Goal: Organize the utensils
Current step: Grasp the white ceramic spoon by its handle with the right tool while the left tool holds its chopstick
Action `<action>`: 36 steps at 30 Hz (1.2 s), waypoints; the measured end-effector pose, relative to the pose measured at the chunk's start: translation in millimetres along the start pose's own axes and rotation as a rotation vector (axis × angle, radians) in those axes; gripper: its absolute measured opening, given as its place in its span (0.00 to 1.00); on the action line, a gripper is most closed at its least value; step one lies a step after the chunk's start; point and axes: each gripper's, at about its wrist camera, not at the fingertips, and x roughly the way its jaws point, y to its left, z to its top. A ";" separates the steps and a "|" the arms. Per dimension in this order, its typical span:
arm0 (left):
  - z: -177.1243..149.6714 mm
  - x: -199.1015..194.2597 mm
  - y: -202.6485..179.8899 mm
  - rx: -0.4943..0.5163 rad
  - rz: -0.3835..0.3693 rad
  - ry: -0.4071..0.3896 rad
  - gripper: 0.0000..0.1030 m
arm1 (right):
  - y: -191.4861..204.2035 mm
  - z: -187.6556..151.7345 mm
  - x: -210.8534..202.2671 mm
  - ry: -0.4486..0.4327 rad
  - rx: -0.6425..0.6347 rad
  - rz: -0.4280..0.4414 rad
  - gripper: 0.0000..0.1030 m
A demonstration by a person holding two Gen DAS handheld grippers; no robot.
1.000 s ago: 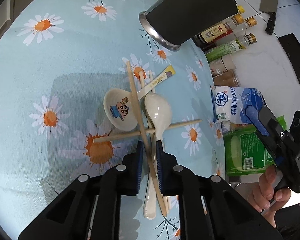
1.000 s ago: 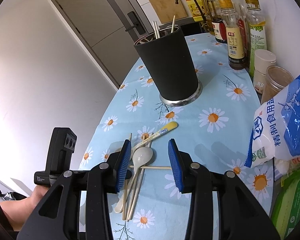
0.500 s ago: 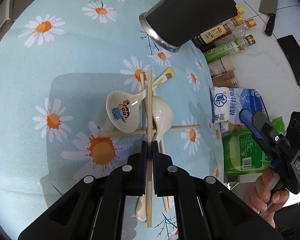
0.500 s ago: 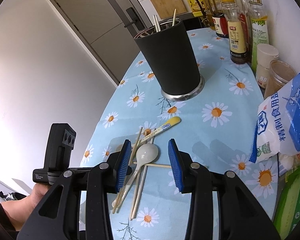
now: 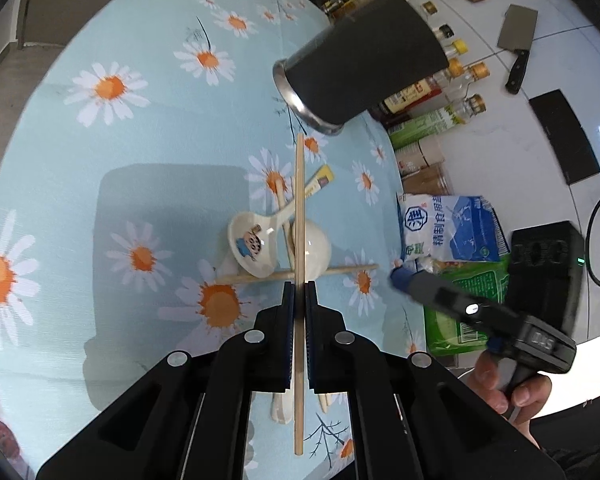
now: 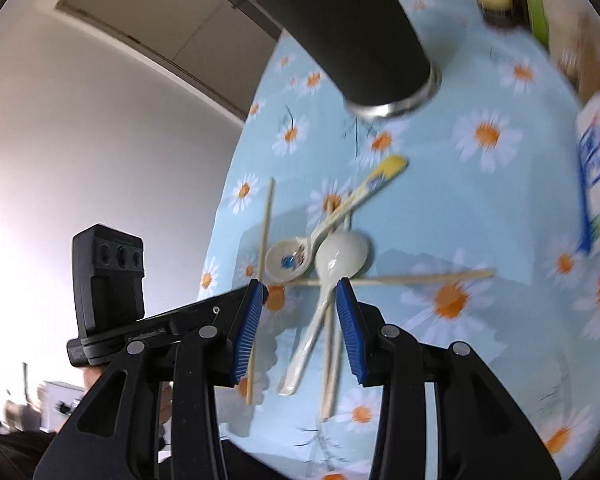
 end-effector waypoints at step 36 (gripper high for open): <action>2.9 -36.3 28.9 0.078 -0.061 -0.032 0.04 | -11.8 10.5 68.2 0.136 0.133 -0.148 0.12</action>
